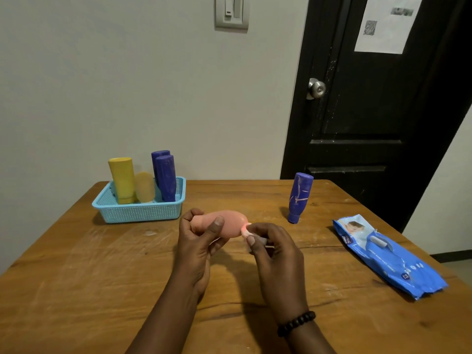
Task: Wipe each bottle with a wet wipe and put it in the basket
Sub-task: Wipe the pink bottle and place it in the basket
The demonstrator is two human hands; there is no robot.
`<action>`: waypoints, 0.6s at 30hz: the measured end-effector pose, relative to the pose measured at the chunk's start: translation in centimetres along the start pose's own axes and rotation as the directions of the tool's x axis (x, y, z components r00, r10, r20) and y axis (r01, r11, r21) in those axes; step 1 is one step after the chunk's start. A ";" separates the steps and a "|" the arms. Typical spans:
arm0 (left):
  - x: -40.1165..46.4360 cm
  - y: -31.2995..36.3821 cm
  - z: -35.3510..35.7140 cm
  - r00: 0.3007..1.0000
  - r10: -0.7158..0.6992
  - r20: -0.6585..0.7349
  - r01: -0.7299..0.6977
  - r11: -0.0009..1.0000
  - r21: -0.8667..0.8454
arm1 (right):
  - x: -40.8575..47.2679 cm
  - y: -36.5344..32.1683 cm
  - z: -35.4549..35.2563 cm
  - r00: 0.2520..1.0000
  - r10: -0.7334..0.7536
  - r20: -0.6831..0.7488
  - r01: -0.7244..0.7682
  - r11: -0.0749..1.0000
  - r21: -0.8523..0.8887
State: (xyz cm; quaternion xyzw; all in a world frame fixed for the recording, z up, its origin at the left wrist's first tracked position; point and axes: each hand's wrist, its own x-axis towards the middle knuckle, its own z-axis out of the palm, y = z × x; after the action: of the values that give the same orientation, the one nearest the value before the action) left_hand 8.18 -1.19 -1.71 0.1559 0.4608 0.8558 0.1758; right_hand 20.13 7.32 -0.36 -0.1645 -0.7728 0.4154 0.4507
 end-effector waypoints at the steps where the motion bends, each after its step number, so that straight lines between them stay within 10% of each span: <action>1: -0.1 0.0 -0.1 1.000 -0.027 0.009 0.027 1.000 -0.009 | -0.1 -0.2 0.3 0.999 0.023 -0.042 -0.022 1.000 0.022; 12: -0.9 0.9 0.1 0.962 -0.223 0.156 0.173 0.944 0.280 | 2.0 -0.5 0.1 0.986 -0.114 -0.121 0.113 0.994 -0.012; 18: -0.9 0.8 0.4 0.975 -0.174 0.137 0.152 0.976 0.157 | 1.1 -0.3 0.9 0.978 -0.210 -0.010 0.208 0.973 -0.095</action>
State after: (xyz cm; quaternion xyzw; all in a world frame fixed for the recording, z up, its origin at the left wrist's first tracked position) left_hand 9.03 -1.73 -0.90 0.1941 0.5189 0.7882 0.2679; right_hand 18.85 7.35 0.28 -0.1074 -0.8000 0.3273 0.4914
